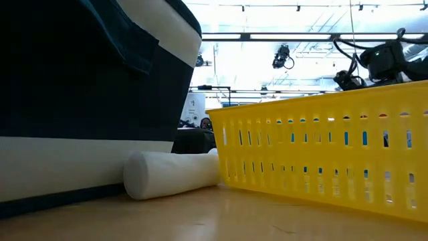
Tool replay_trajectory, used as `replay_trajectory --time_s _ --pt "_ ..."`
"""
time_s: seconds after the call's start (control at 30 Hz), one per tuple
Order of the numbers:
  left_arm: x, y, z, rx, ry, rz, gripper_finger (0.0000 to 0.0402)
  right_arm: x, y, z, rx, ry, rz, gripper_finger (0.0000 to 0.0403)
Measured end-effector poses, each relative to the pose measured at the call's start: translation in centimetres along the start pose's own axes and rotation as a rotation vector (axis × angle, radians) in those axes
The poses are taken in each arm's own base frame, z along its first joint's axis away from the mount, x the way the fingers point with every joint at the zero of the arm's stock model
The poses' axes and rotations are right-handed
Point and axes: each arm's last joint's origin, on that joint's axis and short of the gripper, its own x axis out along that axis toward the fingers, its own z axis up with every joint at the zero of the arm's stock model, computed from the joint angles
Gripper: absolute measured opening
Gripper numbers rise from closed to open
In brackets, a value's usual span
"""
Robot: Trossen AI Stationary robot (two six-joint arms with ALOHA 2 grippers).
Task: Pick & place medical supplies in basket/bin
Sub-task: Put the top white gauze into the yellow bin
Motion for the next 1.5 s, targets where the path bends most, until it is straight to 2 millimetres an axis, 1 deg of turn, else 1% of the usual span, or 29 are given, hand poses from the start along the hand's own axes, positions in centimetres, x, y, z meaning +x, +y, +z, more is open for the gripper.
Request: replay_trajectory --time_s 0.1,0.2,0.43,0.53,0.77,0.87,1.0,1.1,1.2,1.37,1.5 --pt "0.1 0.3 0.0 -0.008 0.000 0.003 0.0219 0.5 -0.3 -0.3 0.009 -0.006 0.012 0.0233" --pt "0.2 0.6 0.0 -0.022 0.001 -0.011 0.0219 1.6 -0.2 -0.4 0.011 0.013 0.039 0.0233" --pt "0.2 0.5 0.0 -0.025 0.005 -0.052 0.0219 4.2 0.6 0.0 -0.008 0.043 0.133 0.0233" --pt "0.2 0.5 0.0 -0.025 0.006 -0.058 0.0219 4.9 1.1 0.7 -0.026 0.016 0.154 0.0233" --pt "0.2 0.5 -0.1 -0.023 0.020 -0.067 0.0219 6.1 2.4 3.3 -0.038 -0.090 0.205 0.0233" --pt "0.7 0.2 0.2 -0.025 0.044 -0.098 0.0219 6.6 3.1 4.3 -0.047 -0.126 0.240 0.0233" --pt "2.4 -0.3 1.1 -0.007 0.132 -0.123 0.0215 6.9 4.1 5.2 -0.061 -0.157 0.279 0.0233" --pt "4.1 -0.8 2.4 0.034 0.235 -0.128 0.0211 7.1 4.7 5.6 -0.080 -0.161 0.305 0.0233" --pt "5.8 -1.3 3.9 0.091 0.313 -0.135 0.0208 7.1 5.0 5.6 -0.103 -0.156 0.318 0.0233" --pt "8.6 -2.3 6.6 0.162 0.360 -0.208 0.0204 7.1 5.1 5.5 -0.135 -0.150 0.337 0.0233" --pt "11.0 -2.4 7.4 0.206 0.442 -0.228 0.0204 7.1 5.2 5.3 -0.168 -0.133 0.369 0.0233"
